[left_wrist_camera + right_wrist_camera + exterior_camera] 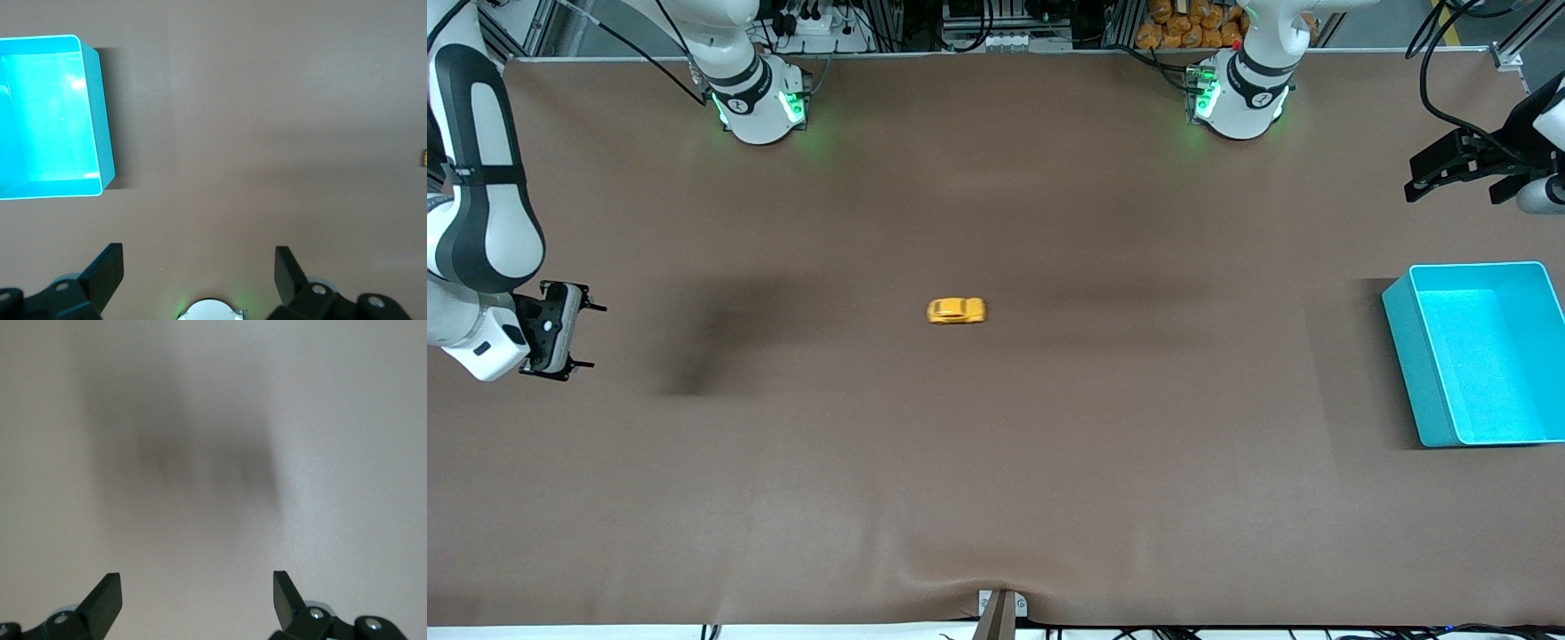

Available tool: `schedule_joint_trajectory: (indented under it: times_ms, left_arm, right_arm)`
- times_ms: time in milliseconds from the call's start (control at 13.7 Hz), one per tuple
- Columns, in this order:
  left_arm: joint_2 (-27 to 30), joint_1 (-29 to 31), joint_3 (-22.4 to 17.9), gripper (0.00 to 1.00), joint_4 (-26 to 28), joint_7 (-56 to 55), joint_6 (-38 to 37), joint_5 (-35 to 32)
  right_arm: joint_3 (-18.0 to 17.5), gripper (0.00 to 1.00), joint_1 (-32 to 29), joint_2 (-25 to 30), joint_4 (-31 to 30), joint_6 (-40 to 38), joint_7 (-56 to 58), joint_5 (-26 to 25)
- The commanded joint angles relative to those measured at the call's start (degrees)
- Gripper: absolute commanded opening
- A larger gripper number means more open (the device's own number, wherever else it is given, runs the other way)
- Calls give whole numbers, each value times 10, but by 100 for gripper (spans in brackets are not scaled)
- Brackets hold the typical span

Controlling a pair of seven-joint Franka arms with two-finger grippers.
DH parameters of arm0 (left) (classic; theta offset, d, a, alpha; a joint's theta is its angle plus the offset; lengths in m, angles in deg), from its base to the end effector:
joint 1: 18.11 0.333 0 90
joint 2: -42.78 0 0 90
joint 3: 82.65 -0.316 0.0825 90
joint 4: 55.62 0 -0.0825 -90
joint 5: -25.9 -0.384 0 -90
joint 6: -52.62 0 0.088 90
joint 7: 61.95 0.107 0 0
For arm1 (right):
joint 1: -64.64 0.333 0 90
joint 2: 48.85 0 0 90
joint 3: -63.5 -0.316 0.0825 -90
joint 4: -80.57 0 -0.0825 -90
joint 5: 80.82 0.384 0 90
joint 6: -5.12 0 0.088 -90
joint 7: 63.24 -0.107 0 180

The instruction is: Wind and store yellow beetle car

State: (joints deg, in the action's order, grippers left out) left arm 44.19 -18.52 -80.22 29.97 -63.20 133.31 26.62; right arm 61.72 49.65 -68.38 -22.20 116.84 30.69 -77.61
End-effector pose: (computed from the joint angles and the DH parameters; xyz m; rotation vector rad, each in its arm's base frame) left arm 0.5289 -0.0281 0.6598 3.1306 -0.0460 -0.0960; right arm 0.6032 -0.1390 0.3467 -2.2774 -1.8843 0.0903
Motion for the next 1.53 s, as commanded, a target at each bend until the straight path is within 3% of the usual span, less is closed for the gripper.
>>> schedule_joint_trajectory:
  times_ms: [0,583,948,1458]
  left_arm:
    - [-3,3,3,100,-9,-2,-1,-7]
    - [-3,3,3,100,-9,-2,-1,-7]
    - [-3,8,3,100,-9,-1,-1,-6]
    - [-8,15,4,100,-9,-1,3,-4]
  right_arm:
    - [-26,100,1,15,21,-32,-82,4]
    - [-98,100,6,52,25,-40,-340,3]
    - [-139,100,23,99,22,-67,-611,-4]
    - [-135,100,23,165,23,-131,-918,-17]
